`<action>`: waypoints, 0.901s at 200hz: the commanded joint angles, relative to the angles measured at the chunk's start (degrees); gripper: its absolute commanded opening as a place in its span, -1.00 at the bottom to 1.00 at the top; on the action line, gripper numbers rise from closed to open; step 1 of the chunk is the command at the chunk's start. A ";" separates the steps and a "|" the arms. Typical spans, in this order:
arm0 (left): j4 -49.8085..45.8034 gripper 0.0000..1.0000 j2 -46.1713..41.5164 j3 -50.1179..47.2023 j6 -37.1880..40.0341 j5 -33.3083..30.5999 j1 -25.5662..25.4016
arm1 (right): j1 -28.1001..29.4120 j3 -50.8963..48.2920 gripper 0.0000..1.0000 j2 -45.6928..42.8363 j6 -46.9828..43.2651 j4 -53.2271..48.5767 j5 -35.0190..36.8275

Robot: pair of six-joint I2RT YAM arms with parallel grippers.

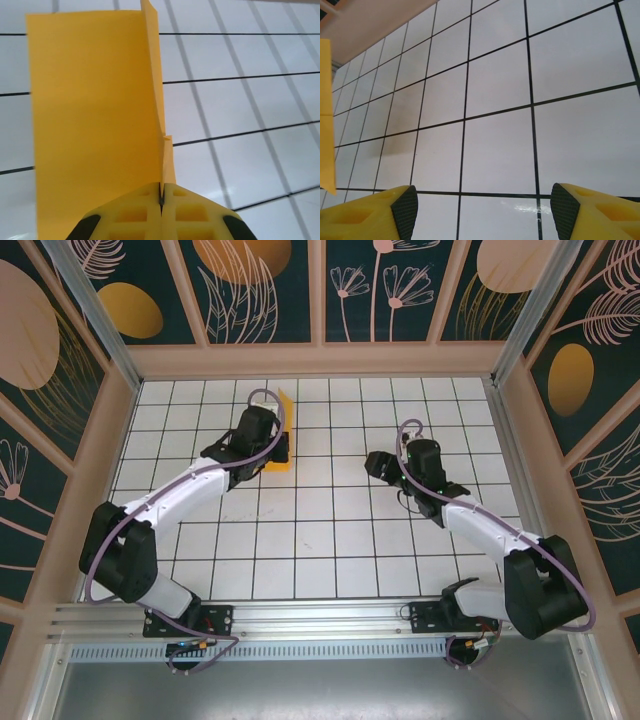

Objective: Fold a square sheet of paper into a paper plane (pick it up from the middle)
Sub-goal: Turn over the paper at the center of the table.

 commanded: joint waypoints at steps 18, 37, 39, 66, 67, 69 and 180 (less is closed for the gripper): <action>-12.73 -0.99 6.11 5.38 3.61 -21.11 -2.14 | -1.07 -1.62 0.46 -2.38 1.80 -1.08 4.07; -14.64 -0.98 9.73 7.27 3.13 -26.45 -3.44 | -1.74 -2.12 0.46 -3.29 2.37 -1.53 4.79; -14.75 -0.98 9.79 7.43 3.04 -26.93 -3.59 | -1.76 -2.21 0.46 -3.38 2.40 -1.60 4.85; -16.82 -0.97 17.40 9.68 2.53 -33.12 -5.96 | -2.94 -3.00 0.46 -4.93 3.39 -2.28 5.79; -16.92 -0.97 17.62 9.78 2.51 -33.35 -6.06 | -2.99 -3.01 0.46 -4.92 3.44 -2.30 5.80; -17.10 -0.97 18.09 9.99 2.45 -33.86 -6.26 | -3.06 -3.04 0.46 -4.97 3.52 -2.41 5.87; -16.22 -0.95 32.82 17.86 0.07 -30.26 -16.57 | -7.11 -4.60 0.46 -7.26 6.74 -4.42 6.51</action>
